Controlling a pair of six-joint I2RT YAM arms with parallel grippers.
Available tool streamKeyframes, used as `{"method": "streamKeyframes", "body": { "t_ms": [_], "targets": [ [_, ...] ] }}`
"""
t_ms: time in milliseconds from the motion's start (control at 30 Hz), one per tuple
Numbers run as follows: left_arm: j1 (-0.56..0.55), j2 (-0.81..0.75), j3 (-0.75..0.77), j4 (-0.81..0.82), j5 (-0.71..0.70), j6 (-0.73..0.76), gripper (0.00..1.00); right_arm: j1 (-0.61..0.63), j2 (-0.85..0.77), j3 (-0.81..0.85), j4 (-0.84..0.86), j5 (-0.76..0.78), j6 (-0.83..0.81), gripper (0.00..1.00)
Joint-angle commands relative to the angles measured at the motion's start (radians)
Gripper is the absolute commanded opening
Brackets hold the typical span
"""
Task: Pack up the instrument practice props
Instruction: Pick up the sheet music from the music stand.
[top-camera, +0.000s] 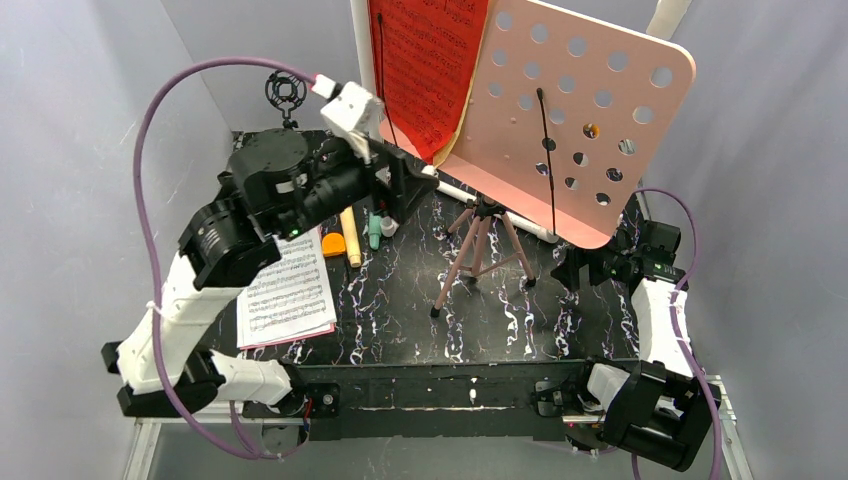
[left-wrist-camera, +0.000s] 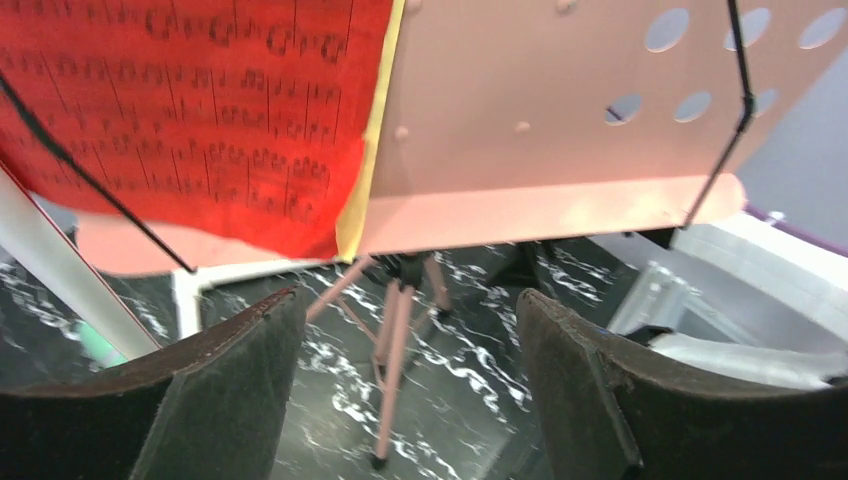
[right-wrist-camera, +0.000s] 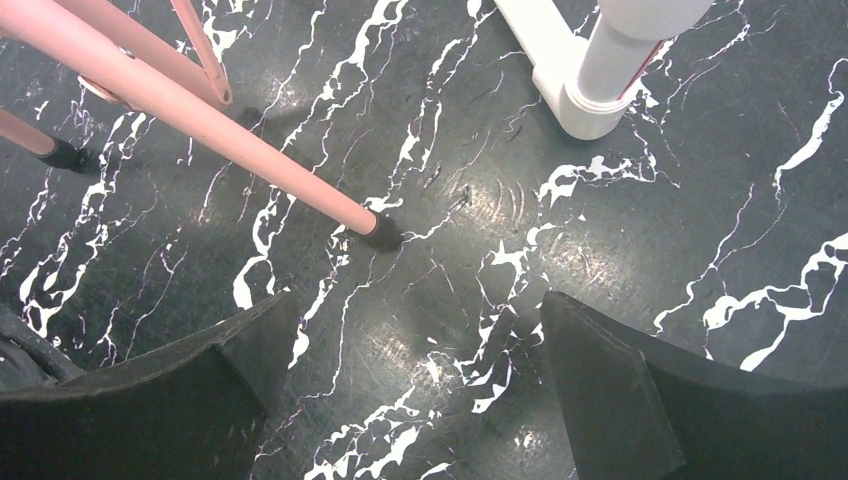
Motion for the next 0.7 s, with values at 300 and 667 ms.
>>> {"method": "streamKeyframes", "body": {
  "t_ms": [300, 667],
  "targets": [
    [-0.217, 0.266, 0.252, -0.018, -0.569, 0.420, 0.72, -0.011, -0.016, 0.015, 0.033, 0.010, 0.007, 1.00],
    [-0.167, 0.262, 0.293, -0.095, -0.440, 0.256, 0.71, -0.011, -0.012, 0.012, 0.034, 0.010, 0.002, 1.00]
  ]
}}
